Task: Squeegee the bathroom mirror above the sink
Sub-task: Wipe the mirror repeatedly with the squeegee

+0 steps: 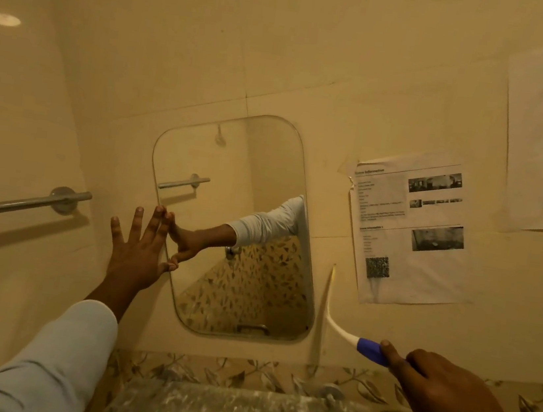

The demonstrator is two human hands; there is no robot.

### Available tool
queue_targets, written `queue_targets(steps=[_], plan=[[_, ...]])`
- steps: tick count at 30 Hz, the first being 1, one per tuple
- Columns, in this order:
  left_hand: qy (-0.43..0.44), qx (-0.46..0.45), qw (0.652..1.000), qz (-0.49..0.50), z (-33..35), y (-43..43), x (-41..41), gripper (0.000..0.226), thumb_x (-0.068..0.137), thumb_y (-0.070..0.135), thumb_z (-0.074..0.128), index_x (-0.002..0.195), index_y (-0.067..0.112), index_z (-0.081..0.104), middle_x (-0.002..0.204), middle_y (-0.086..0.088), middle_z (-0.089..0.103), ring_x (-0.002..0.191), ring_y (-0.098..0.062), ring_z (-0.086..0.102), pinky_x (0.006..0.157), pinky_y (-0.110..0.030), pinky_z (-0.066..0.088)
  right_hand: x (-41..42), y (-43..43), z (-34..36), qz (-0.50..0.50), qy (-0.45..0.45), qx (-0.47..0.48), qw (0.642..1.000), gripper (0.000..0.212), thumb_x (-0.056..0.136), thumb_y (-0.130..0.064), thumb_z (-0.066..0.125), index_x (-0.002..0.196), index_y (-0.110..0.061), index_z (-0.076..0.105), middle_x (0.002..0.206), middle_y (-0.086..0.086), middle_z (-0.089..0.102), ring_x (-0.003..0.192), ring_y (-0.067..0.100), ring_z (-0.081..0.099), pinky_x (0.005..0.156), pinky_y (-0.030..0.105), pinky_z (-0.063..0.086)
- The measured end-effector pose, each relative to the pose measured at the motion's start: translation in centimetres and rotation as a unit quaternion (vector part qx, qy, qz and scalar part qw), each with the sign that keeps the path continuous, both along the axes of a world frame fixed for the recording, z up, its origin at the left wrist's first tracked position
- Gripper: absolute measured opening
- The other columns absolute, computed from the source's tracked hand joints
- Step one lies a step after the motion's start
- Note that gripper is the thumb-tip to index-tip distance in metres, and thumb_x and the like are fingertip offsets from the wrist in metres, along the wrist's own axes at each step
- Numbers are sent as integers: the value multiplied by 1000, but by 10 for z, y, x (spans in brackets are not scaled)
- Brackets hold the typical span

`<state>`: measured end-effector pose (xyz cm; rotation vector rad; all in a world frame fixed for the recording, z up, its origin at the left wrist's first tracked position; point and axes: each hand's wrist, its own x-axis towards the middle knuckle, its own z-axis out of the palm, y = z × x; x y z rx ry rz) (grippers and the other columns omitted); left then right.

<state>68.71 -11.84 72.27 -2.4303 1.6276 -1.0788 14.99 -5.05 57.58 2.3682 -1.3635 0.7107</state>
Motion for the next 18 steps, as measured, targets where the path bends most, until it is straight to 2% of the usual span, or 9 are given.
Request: queue_targets(steps=[5,9,12,16,18], plan=[[14,0,1000,-6,0,4,-5,117,89,82,40,156,21,-34,164,-3,-39,153,-39,-30,119,-74,-3,-5,13,3,-25,-50,-27,998,86,49,-5,103,130,-3,73,66,6,63,44,19,52,39,26,28],[23,2,1000,1,3,10,-11,115,90,80,40,156,21,-33,166,-3,-36,154,-40,-27,119,-74,-1,17,3,22,-4,-119,-65,991,76,67,-3,94,138,-3,67,70,4,61,49,16,50,35,29,40],[50,4,999,-10,5,16,-19,116,90,78,44,158,20,-30,167,-4,-34,155,-40,-24,119,-74,0,45,-13,52,29,-166,-81,982,69,79,-9,87,143,-7,63,75,2,61,54,13,49,40,28,45],[105,12,994,-25,2,30,-22,117,90,75,48,158,20,-29,166,-3,-35,154,-39,-26,119,-73,-1,93,-37,116,124,-111,-163,972,58,94,-20,75,148,-14,57,81,5,64,64,15,49,54,32,45],[154,7,988,-31,-20,40,-25,116,90,75,49,158,25,-30,164,-2,-39,153,-38,-30,119,-73,-3,123,-47,153,159,-81,-206,962,52,99,-26,68,148,-17,56,90,8,69,71,20,54,67,36,44]])
